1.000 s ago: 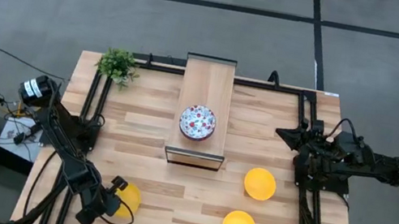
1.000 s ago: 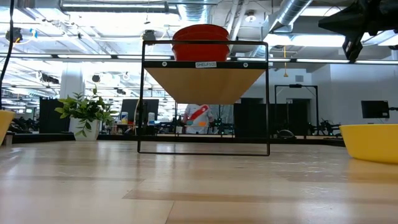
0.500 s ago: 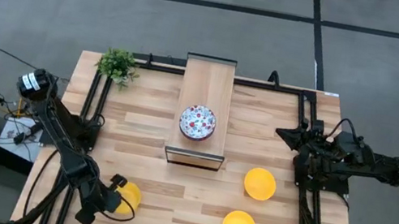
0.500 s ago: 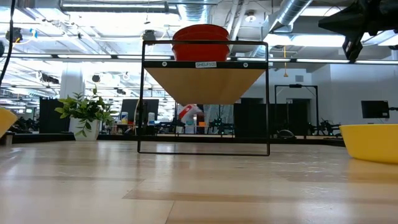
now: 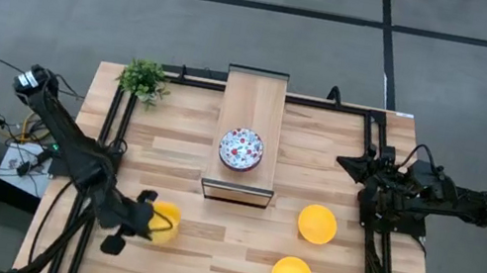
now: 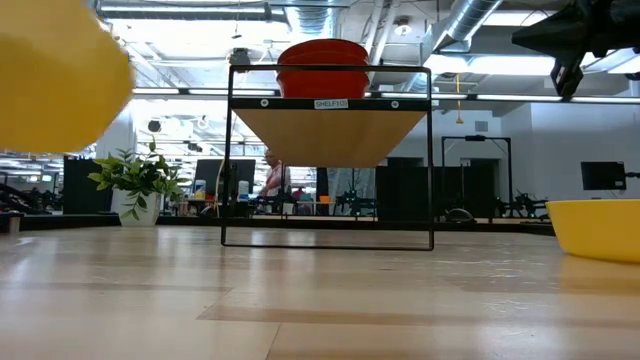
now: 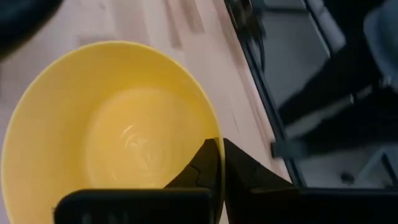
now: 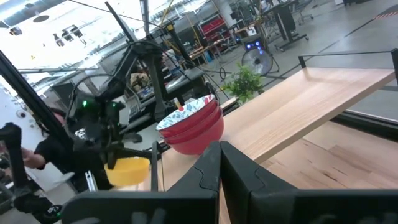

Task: Pick & Place Mini bowls
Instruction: Put the bottom left yellow bowl on the shelf

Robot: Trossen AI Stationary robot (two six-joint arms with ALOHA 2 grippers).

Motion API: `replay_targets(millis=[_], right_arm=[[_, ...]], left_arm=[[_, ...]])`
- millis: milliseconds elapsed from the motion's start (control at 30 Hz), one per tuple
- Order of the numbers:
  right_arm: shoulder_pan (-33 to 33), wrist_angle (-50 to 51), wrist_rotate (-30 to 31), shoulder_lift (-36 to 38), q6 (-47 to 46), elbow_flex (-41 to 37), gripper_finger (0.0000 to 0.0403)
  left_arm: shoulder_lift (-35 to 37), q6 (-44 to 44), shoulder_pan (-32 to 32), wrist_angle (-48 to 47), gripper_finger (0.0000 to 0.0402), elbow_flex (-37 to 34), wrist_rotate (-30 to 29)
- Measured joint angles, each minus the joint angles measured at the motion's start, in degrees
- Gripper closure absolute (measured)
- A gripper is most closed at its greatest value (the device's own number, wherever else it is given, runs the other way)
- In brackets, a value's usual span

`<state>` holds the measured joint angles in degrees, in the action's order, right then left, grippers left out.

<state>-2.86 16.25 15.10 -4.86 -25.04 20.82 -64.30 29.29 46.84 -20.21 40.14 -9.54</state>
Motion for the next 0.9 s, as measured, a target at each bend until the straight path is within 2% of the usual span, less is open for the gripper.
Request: replay_targets(millis=[133, 367, 733, 900], right_arm=[[-0.01, 0.0, -0.01, 0.0, 0.02, 0.0, 0.0403], [0.01, 0.0, 0.01, 0.02, 0.07, 0.0, 0.0403], [0.0, 0.0, 0.01, 0.01, 0.13, 0.0, 0.0403], [0.01, 0.02, 0.01, 0.02, 0.13, 0.0, 0.0403]], left_arm=[[3.55, 0.19, -2.92, -0.07, 0.0399, 0.36, -2.41], [6.94, -2.36, -7.11, 0.07, 0.0399, 5.13, -7.66], [6.8, -18.85, -10.9, 0.5, 0.0399, 16.21, -18.32], [4.46, -28.12, -14.89, 2.54, 0.0399, 21.12, -21.41]])
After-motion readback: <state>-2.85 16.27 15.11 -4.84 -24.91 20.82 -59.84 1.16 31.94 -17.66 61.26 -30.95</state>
